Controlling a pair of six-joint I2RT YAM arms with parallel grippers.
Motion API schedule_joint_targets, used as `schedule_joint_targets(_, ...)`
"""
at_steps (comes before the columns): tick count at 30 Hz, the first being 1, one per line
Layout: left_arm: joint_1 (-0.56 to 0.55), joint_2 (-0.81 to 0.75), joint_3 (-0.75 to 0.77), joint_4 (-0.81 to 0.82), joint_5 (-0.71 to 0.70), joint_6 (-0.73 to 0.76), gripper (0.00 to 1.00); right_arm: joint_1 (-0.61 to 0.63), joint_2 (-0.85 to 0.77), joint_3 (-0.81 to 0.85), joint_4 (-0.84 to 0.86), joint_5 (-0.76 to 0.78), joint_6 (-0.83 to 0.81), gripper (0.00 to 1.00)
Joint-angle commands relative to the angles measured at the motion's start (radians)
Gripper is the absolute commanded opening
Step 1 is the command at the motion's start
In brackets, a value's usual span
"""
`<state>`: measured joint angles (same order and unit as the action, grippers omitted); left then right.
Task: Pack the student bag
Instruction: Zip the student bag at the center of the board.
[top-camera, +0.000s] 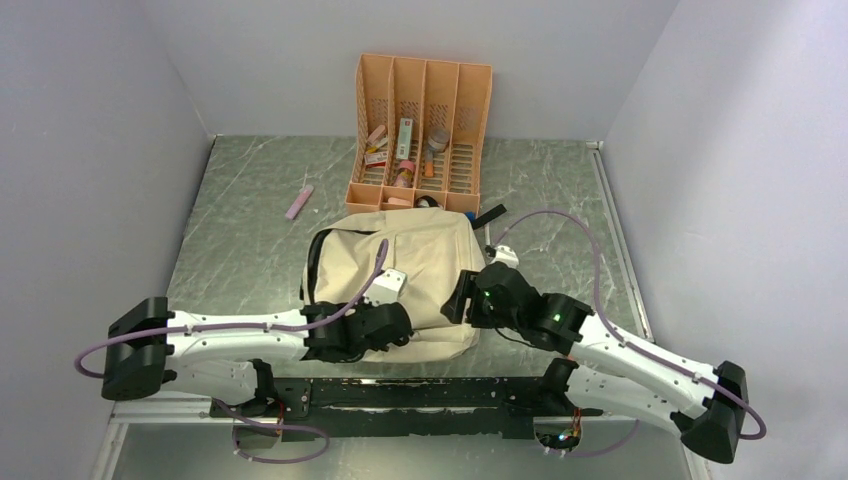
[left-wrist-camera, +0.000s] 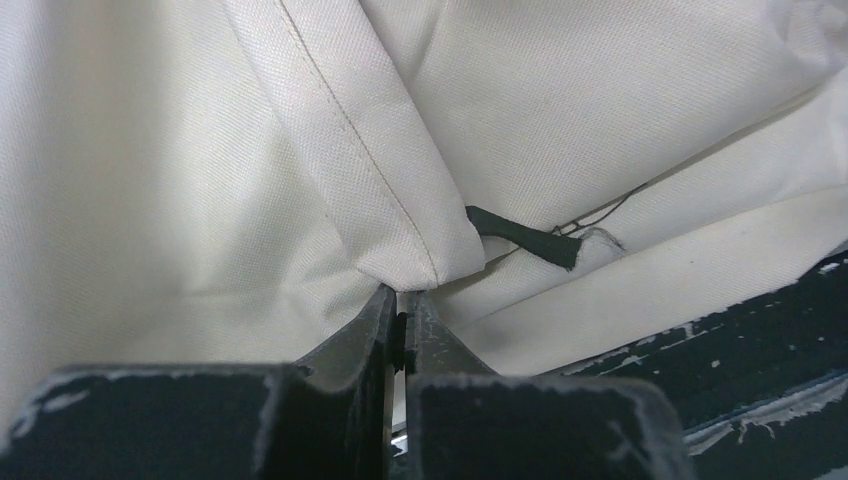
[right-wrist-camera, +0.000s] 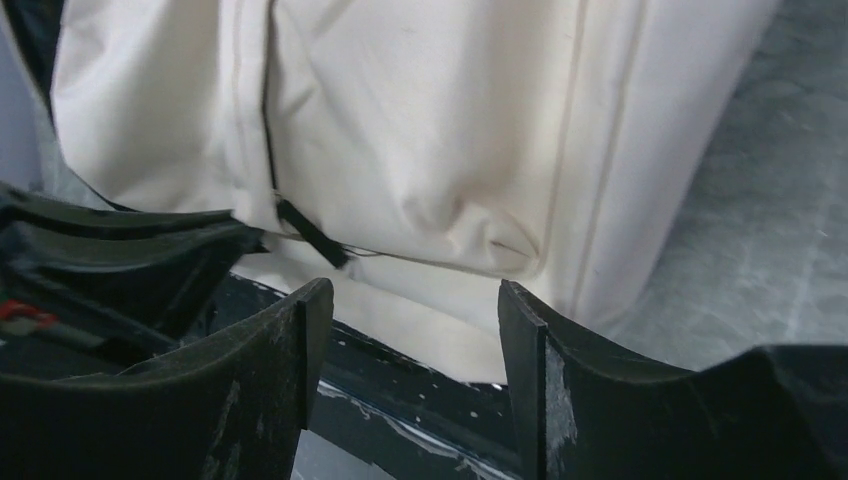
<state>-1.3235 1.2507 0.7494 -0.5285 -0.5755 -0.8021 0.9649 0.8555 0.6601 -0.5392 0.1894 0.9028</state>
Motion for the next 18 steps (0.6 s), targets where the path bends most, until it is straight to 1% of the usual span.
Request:
schedule_joint_targets(1, 0.012, -0.045, 0.06, -0.002, -0.047, 0.025, 0.05, -0.002, -0.051, 0.028, -0.184, 0.077, 0.07, 0.66)
schedule_joint_targets(4, 0.012, -0.059, 0.074, -0.012, -0.05, 0.033, 0.05, -0.003, -0.072, 0.033, -0.234, 0.083, 0.086, 0.67)
schedule_joint_targets(6, 0.012, -0.065, 0.085, -0.019, -0.053, 0.035, 0.05, -0.003, -0.088, 0.028, -0.216, 0.066, 0.07, 0.67)
schedule_joint_targets(9, 0.012, -0.078, 0.099, -0.033, -0.06, 0.029, 0.05, -0.003, -0.107, 0.006, -0.079, -0.023, 0.008, 0.68)
schedule_joint_targets(11, 0.012, -0.092, 0.107, -0.053, -0.07, 0.015, 0.05, -0.001, -0.102, 0.003, -0.016, -0.064, -0.024, 0.68)
schedule_joint_targets(15, 0.012, -0.128, 0.104, -0.086, -0.092, -0.007, 0.05, 0.0, -0.069, 0.004, 0.108, -0.124, -0.088, 0.68)
schedule_joint_targets(18, 0.012, -0.148, 0.093, -0.089, -0.098, -0.01, 0.05, -0.001, -0.013, -0.01, 0.236, -0.183, -0.101, 0.68)
